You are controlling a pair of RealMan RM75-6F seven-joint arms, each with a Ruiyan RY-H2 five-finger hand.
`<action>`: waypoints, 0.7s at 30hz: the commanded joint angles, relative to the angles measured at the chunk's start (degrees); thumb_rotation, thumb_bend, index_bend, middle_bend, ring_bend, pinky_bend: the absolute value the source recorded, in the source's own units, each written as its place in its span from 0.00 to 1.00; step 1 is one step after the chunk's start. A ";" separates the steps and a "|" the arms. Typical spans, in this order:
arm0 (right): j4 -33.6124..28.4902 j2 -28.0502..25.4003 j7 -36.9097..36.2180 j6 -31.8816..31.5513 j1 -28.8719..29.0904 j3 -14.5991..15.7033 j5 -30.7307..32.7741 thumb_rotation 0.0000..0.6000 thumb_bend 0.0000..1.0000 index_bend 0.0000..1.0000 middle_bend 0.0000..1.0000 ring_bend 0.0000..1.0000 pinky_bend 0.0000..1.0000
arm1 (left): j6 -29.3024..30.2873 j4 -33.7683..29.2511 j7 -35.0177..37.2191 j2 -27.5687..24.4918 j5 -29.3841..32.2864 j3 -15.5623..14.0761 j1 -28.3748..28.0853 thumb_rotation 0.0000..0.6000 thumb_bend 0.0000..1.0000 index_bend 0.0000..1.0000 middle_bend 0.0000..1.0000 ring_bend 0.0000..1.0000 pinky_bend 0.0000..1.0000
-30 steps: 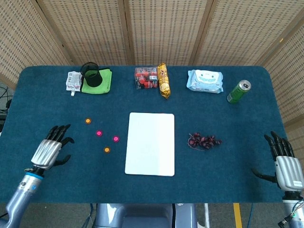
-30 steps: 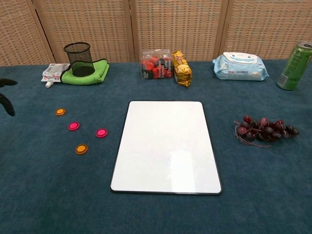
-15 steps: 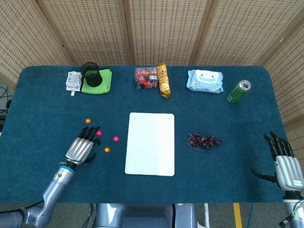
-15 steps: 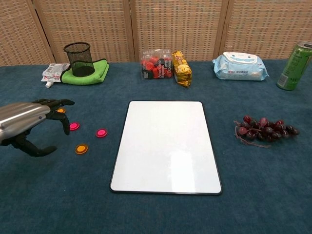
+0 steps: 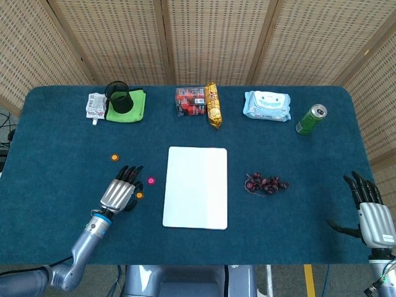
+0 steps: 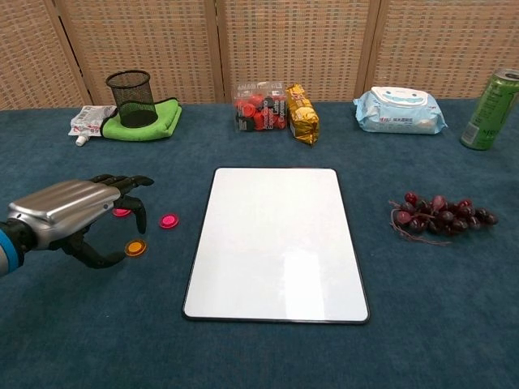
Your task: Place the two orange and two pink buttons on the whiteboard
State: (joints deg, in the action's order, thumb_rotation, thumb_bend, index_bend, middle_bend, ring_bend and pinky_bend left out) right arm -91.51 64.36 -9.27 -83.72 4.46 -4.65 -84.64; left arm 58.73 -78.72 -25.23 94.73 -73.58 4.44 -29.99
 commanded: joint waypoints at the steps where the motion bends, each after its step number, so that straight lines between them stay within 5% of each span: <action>1: -0.05 -0.03 -0.12 0.04 -0.02 0.00 0.09 1.00 0.07 0.00 0.00 0.00 0.00 | -0.17 0.24 -0.70 0.47 0.54 0.09 -0.31 1.00 0.35 0.39 0.00 0.00 0.00; 21: -0.50 -0.25 -0.56 0.30 -0.04 -0.03 0.41 1.00 0.07 0.00 0.00 0.00 0.00 | -2.12 2.18 -1.26 2.39 3.84 0.19 -1.53 1.00 0.36 0.45 0.00 0.00 0.00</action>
State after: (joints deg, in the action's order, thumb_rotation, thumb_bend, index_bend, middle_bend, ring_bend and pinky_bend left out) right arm -92.01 64.11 -9.83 -83.41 4.42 -4.68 -84.23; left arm 56.68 -76.51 -26.50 97.08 -69.80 4.63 -31.49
